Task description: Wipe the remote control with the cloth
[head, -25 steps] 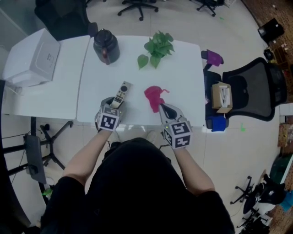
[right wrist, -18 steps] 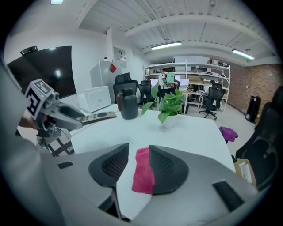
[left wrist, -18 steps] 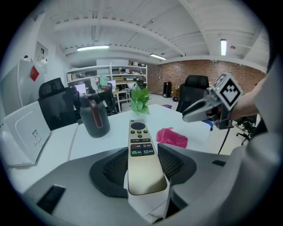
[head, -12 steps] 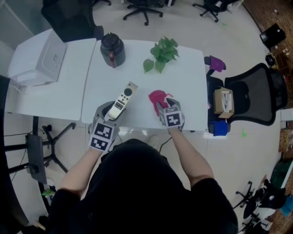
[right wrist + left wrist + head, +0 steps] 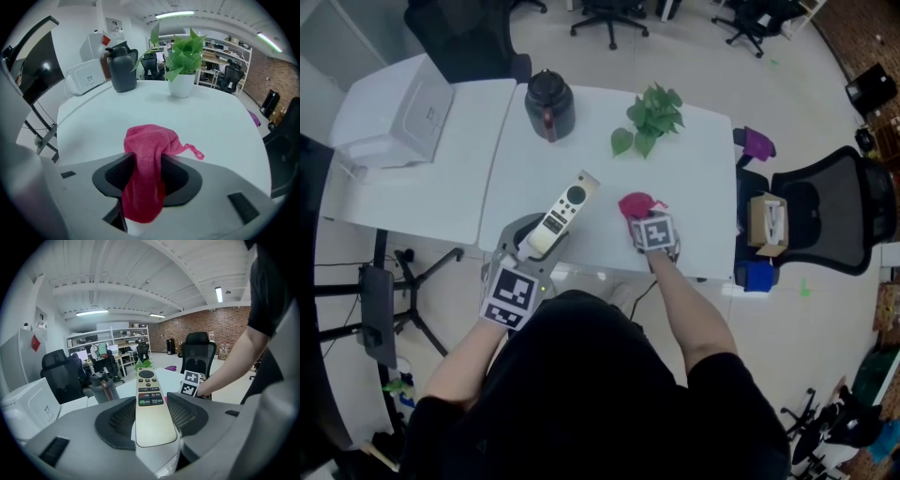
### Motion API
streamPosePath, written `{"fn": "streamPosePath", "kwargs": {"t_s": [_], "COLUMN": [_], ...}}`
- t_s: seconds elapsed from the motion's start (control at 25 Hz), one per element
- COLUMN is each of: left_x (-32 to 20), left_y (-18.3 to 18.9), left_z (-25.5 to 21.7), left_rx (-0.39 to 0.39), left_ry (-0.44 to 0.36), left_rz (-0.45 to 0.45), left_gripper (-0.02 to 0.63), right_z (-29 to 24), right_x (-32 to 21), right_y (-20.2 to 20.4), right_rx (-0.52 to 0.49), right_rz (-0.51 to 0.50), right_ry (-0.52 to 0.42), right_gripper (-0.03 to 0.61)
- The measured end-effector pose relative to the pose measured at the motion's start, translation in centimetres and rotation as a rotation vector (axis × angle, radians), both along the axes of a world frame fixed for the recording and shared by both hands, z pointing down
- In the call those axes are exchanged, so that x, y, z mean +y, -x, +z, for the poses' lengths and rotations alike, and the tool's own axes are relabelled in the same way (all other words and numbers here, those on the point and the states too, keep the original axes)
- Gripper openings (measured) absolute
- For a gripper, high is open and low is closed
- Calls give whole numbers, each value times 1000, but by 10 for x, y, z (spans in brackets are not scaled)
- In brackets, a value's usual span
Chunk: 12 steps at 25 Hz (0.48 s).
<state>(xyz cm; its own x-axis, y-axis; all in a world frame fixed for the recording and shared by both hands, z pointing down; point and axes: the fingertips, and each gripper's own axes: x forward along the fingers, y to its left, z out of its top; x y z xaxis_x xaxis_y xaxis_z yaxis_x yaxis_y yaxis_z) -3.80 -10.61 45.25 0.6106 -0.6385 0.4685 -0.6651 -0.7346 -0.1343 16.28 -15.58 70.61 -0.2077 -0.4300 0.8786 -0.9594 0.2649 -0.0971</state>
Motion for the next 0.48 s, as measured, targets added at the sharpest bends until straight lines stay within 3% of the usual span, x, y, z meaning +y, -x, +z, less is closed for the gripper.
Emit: {"fn": "streamPosePath", "kwargs": {"t_s": [0.2, 0.48], "left_x": [-1, -8], "left_y": [2, -7], "left_z": [2, 1], "left_rx": [-16, -24], "left_ry": [-16, -57], "left_rz": [-3, 20], "left_gripper": [213, 213], "right_z": [-9, -105], "right_x": [1, -3], "right_y": [-2, 4], "right_rx": [-3, -123], "right_rz": [-8, -31], "right_ry": [-31, -311], "right_gripper": [108, 101]}}
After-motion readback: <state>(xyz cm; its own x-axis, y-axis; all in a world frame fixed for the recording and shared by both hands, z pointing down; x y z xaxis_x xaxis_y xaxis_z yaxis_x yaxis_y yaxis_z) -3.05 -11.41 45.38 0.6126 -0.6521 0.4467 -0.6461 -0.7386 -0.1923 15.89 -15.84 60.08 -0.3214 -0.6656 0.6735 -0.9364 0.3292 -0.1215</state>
